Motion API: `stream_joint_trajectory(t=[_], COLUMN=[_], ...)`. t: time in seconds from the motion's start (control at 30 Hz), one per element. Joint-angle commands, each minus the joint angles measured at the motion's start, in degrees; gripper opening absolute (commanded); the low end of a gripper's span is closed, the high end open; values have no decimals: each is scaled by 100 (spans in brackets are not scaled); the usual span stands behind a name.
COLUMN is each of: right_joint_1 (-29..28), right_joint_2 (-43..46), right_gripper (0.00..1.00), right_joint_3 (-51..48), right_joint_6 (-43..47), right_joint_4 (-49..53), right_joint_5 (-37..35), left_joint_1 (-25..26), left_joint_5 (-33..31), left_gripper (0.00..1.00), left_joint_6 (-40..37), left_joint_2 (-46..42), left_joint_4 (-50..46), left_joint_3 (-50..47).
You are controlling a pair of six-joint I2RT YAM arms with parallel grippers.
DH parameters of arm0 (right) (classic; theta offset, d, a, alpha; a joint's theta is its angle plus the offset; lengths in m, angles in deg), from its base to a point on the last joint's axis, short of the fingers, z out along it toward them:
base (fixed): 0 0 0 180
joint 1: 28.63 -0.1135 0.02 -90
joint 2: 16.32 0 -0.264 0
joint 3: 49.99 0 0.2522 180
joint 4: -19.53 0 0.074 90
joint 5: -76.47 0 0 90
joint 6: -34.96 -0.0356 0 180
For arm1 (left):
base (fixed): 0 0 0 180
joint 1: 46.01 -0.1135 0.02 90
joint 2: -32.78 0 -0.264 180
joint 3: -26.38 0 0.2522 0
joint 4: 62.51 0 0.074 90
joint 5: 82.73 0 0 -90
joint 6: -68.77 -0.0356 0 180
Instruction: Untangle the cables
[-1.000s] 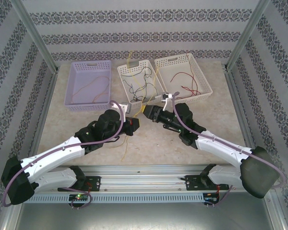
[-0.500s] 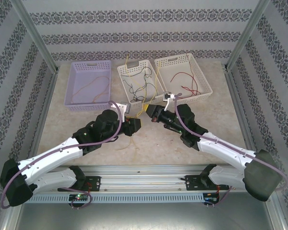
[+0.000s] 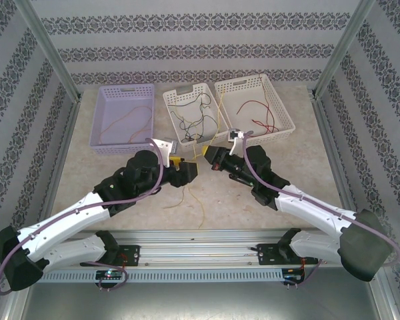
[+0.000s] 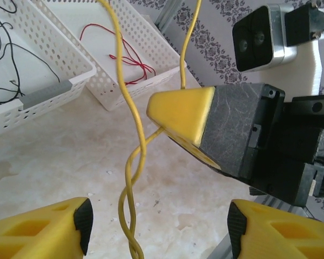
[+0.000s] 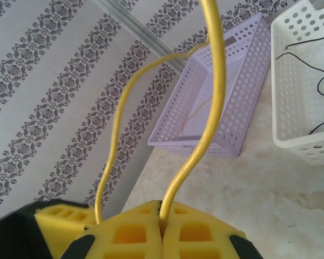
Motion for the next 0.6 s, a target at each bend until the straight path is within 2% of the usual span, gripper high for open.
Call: stream_joint_trajectory(t=[0.0, 0.17, 0.4, 0.5, 0.57], right_joint_1=[27, -8, -45, -51, -45], right_joint_2=[-69, -104, -124, -102, -57], right_gripper=[0, 0, 0, 0, 0], right_joint_3=[-4, 16, 82, 86, 86], right_joint_6=[177, 250, 329, 333, 345], right_joint_4=[-203, -141, -41, -32, 4], right_joint_5=[260, 380, 409, 394, 357], left_joint_1=[-257, -566, -621, -621, -621], left_joint_5=[-88, 11, 199, 387, 397], left_gripper=[72, 76, 76, 73, 66], left_joint_6=[-221, -233, -310, -325, -348], left_joint_2=[144, 326, 931, 1111, 1156], left_joint_4=[-94, 6, -53, -70, -105], left_joint_3=[310, 514, 890, 971, 958])
